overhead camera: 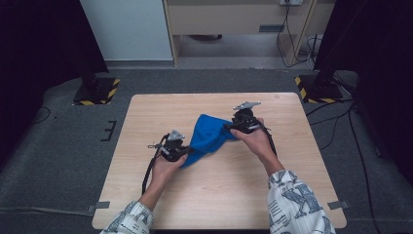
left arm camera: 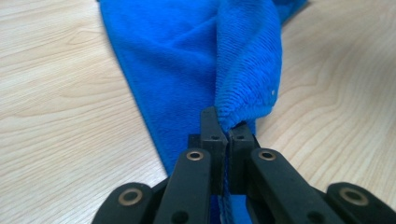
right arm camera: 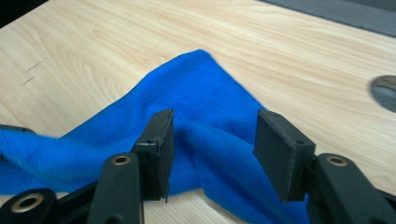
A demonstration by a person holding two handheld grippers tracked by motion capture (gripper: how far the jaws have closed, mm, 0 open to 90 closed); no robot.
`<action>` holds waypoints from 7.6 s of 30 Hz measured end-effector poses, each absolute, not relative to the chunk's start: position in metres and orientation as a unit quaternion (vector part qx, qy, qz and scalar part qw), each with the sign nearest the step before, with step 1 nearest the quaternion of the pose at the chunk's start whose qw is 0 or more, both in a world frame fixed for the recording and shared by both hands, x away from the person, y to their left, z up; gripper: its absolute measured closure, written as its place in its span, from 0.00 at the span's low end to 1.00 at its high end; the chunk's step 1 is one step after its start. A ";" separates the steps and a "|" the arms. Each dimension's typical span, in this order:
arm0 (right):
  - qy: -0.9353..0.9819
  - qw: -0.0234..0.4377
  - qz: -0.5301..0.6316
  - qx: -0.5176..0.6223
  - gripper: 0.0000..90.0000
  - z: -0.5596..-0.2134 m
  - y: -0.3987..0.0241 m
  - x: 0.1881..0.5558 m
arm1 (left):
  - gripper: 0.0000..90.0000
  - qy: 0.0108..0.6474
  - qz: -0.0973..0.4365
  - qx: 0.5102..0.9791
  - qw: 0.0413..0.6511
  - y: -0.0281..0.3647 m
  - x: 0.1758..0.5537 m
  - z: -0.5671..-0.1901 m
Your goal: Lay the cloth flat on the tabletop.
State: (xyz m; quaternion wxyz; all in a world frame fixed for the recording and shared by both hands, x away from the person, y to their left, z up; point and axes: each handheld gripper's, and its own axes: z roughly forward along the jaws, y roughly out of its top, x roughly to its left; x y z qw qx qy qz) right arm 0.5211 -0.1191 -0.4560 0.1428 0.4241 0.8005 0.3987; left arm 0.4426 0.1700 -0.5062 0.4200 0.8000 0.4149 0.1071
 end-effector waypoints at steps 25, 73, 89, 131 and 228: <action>0.780 0.134 0.371 0.486 0.54 -0.514 -0.160 0.508 | 0.99 0.418 0.101 0.799 0.419 0.170 0.440 -0.507; 0.802 0.075 0.349 0.479 0.97 -0.478 -0.233 0.448 | 0.97 0.344 0.105 0.862 0.357 0.132 0.404 -0.504; 0.788 0.116 0.321 0.512 0.63 -0.511 -0.177 0.516 | 0.91 0.426 0.117 0.827 0.347 0.157 0.438 -0.522; 0.839 0.132 0.354 0.392 0.96 -0.521 -0.131 0.442 | 0.97 0.406 0.104 0.837 0.351 0.155 0.435 -0.520; 0.792 0.091 0.388 0.463 0.99 -0.508 -0.216 0.380 | 0.50 0.368 0.136 0.831 0.395 0.178 0.388 -0.498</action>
